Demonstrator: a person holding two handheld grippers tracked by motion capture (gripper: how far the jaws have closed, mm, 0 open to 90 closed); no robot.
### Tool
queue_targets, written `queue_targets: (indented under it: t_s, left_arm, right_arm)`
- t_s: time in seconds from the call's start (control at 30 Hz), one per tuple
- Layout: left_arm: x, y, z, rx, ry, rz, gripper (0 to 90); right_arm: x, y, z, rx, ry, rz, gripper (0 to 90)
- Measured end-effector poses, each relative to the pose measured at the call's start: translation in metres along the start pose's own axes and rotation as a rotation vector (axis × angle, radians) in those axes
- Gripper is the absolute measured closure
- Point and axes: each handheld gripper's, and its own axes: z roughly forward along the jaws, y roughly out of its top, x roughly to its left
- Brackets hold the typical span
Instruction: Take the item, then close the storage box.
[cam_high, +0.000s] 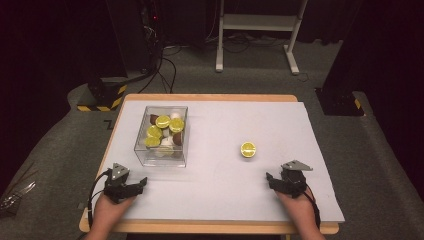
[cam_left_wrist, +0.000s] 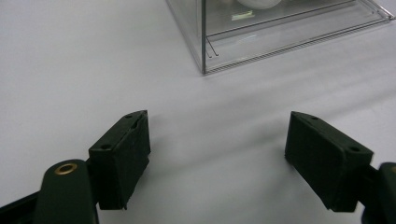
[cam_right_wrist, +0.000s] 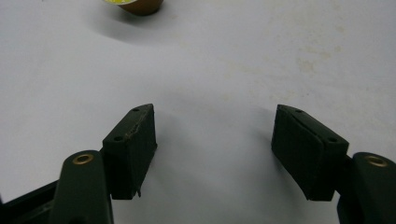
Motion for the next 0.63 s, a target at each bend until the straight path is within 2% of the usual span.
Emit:
queue_targets:
  t_s: [0.07, 0.13, 0.63]
  left_arm:
    - [0.0, 0.0, 0.0, 0.0, 0.0, -0.001, 22.5]
    - [0.0001, 0.0, 0.0, -0.001, 0.0, -0.001, 22.5]
    - [-0.0005, -0.0001, 0.0, -0.003, -0.001, -0.007, 22.7]
  right_arm:
    - [0.002, -0.0004, 0.0003, -0.003, -0.009, -0.013, 30.6]
    - [0.0008, -0.001, 0.0002, -0.003, 0.001, 0.0, 30.6]
    - [0.001, -0.0014, 0.0003, -0.008, -0.005, -0.009, 30.7]
